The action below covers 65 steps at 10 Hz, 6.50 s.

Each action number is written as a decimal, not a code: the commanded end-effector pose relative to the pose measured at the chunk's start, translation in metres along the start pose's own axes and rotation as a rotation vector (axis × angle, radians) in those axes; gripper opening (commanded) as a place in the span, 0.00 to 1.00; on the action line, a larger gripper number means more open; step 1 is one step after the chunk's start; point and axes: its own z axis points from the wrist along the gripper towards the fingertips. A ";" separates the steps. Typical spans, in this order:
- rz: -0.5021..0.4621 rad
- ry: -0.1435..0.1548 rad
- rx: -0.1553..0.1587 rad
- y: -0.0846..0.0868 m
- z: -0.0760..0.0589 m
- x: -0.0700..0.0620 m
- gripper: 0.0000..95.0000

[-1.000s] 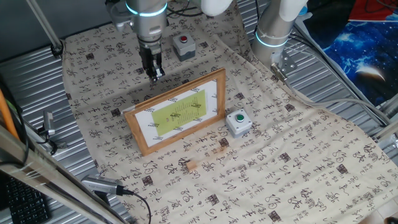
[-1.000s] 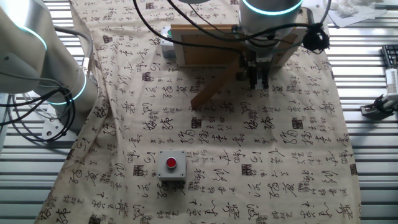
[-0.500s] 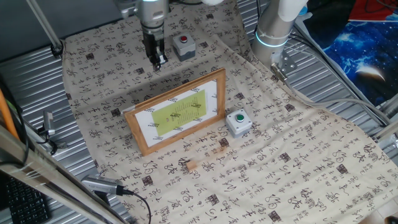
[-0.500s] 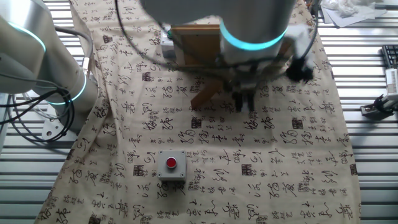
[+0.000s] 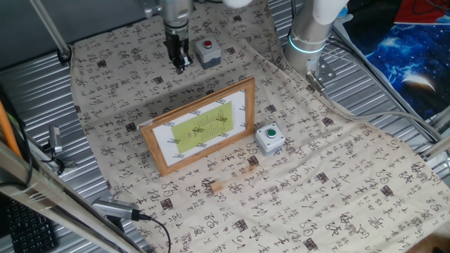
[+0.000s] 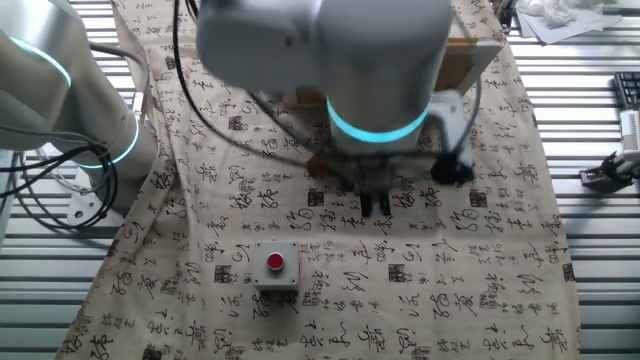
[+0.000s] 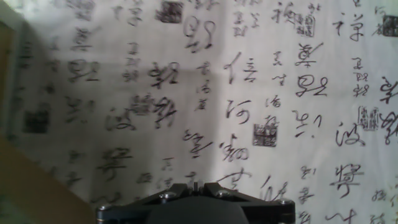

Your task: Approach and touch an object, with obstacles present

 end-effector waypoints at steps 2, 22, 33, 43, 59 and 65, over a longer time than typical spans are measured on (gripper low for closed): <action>-0.004 0.020 -0.002 -0.012 0.012 0.005 0.00; -0.006 0.019 -0.008 -0.019 0.019 0.015 0.00; -0.029 0.020 -0.014 -0.013 0.031 -0.058 0.00; -0.009 0.035 -0.002 0.008 0.036 -0.092 0.00; -0.034 -0.024 0.012 0.007 0.037 -0.090 0.00; -0.006 -0.030 0.022 0.007 0.037 -0.090 0.00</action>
